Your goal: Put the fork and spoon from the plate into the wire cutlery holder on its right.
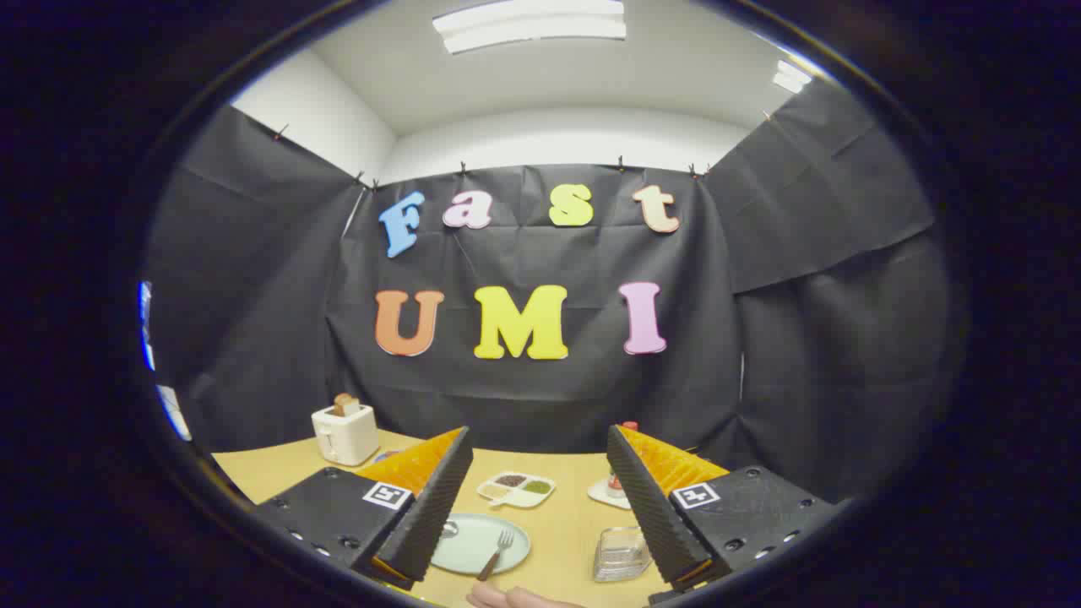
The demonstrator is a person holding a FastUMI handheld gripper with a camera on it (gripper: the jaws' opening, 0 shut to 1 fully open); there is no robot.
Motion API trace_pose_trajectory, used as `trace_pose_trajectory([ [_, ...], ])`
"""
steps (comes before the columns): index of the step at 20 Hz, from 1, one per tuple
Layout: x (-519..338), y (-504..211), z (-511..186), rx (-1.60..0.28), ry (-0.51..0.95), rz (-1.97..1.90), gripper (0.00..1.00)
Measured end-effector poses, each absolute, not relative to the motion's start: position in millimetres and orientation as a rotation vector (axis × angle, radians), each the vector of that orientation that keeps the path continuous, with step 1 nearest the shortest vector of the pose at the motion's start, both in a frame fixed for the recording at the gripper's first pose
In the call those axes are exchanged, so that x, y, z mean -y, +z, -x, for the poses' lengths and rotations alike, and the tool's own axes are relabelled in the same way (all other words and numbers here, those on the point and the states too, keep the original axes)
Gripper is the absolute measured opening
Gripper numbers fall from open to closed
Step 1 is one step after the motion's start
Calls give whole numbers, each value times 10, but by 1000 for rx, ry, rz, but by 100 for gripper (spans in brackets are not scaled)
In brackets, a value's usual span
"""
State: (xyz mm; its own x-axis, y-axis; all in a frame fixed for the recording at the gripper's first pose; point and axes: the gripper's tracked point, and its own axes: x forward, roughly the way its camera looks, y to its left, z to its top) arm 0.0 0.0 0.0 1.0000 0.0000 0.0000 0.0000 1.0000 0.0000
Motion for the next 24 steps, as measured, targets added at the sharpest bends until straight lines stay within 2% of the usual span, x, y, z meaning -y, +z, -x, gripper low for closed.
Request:
trace_pose_trajectory([
  [4, -461, -196, -5, -86, 2, -1, 96],
  [9, -422, -325, -22, -85, -69, -26, 95],
  [24, -236, -522, -110, -152, -127, -73, 95],
])
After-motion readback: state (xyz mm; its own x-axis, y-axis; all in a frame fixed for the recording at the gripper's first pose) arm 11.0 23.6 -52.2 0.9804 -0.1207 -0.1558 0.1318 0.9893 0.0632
